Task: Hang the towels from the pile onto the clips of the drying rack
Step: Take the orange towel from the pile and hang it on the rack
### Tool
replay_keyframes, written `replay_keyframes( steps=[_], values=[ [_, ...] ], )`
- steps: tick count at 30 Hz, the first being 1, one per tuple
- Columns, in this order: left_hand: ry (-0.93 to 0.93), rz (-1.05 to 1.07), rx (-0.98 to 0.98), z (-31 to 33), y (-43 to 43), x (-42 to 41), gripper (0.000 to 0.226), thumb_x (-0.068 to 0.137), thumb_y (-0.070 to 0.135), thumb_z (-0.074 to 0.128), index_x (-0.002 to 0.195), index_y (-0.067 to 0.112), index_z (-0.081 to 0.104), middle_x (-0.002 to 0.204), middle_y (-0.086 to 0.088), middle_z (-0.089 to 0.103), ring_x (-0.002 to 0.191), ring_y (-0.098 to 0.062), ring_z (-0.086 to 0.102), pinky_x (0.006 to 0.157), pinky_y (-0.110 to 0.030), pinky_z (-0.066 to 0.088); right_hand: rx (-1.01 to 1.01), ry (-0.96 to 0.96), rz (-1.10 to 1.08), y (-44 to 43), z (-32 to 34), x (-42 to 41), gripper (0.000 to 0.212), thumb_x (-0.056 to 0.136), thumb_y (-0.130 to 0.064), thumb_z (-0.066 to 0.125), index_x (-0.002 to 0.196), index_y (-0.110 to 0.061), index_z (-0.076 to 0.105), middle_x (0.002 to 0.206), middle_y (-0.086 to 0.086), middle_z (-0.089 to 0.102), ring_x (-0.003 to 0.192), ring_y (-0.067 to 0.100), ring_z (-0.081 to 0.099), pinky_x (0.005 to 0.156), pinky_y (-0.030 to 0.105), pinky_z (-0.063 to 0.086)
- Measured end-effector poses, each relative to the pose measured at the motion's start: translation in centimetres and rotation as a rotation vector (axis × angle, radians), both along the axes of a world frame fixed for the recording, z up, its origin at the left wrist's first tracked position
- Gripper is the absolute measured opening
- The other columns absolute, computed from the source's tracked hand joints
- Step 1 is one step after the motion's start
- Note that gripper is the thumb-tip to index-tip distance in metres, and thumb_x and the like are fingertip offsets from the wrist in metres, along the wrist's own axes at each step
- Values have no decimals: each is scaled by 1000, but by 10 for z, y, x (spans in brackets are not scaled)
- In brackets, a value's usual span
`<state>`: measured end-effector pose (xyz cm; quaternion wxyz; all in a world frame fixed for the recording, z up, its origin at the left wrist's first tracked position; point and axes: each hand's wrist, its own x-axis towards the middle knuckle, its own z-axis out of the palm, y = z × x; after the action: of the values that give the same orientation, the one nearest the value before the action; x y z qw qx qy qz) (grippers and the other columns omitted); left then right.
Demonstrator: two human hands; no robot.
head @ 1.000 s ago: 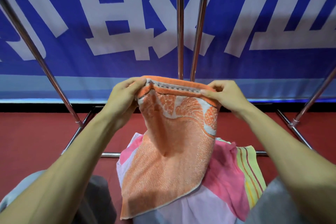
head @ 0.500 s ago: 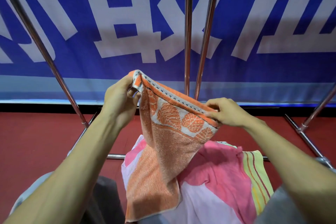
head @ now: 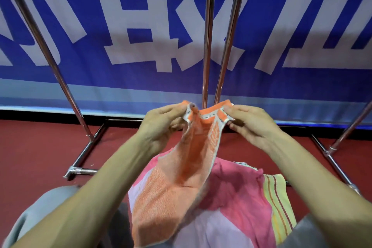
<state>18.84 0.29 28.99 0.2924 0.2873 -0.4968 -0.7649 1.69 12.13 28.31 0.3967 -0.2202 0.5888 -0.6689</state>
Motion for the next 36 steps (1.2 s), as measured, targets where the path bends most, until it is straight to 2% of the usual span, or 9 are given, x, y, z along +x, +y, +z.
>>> replay_keyframes(
  steps=[4,8,12,17,19,22,26,33,36],
  values=[
    [-22,69,-20,-4,0,-7,10,88,1,59,88,-3,69,59,1,66,41,-3,38,64,-22,32,-66,-124,12,1,-3,3,10,86,5,60,92,2,68,86,10,67,75,13,64,67,17,56],
    [-38,105,-38,-10,7,-15,8,83,0,66,88,-6,69,81,-15,67,73,-21,52,65,-21,45,-17,-57,-20,0,-5,10,6,81,5,67,86,3,70,78,11,68,71,15,65,64,18,57],
    [-57,103,-31,-14,16,-19,7,83,-2,66,86,-7,69,73,-13,68,60,-14,62,56,-17,53,61,39,-73,-1,-8,16,8,76,2,74,83,3,70,72,11,69,59,13,66,60,19,57],
    [-142,83,-119,-23,12,-17,11,84,-5,63,91,-2,71,91,-23,66,83,-27,57,79,-31,54,99,70,-32,-6,-10,26,3,78,0,73,82,0,72,70,11,70,55,12,67,57,19,56],
    [-172,58,-239,-24,14,-14,10,84,2,67,92,1,73,92,-18,72,83,-23,65,87,-34,54,119,86,-16,-8,-9,30,2,79,-3,73,80,-4,73,64,7,69,52,9,64,54,17,52],
    [-216,35,-401,-25,18,-11,16,82,7,71,97,3,75,89,-8,75,84,-15,70,87,-31,56,142,76,-8,-12,-11,35,3,79,-4,71,82,-4,73,60,4,66,46,5,58,47,17,40],
    [-258,57,-438,-25,19,-10,19,78,2,74,96,5,74,87,-10,75,81,-16,69,87,-33,56,155,70,-16,-17,-18,38,4,77,-3,73,81,-1,73,64,9,64,44,7,50,38,17,31],
    [-273,83,-525,-23,22,-9,27,71,10,81,98,12,74,86,-3,75,84,-8,71,75,-15,54,134,-21,-38,-15,-20,32,3,78,-5,71,80,-4,71,66,7,63,42,5,44,35,16,25],
    [-265,54,-583,-20,23,-8,32,69,7,83,99,10,74,85,0,75,80,-4,70,69,-11,51,132,-93,-12,-12,-14,28,15,85,-21,66,87,-6,66,77,11,72,47,8,46,41,18,26]
  ],
)
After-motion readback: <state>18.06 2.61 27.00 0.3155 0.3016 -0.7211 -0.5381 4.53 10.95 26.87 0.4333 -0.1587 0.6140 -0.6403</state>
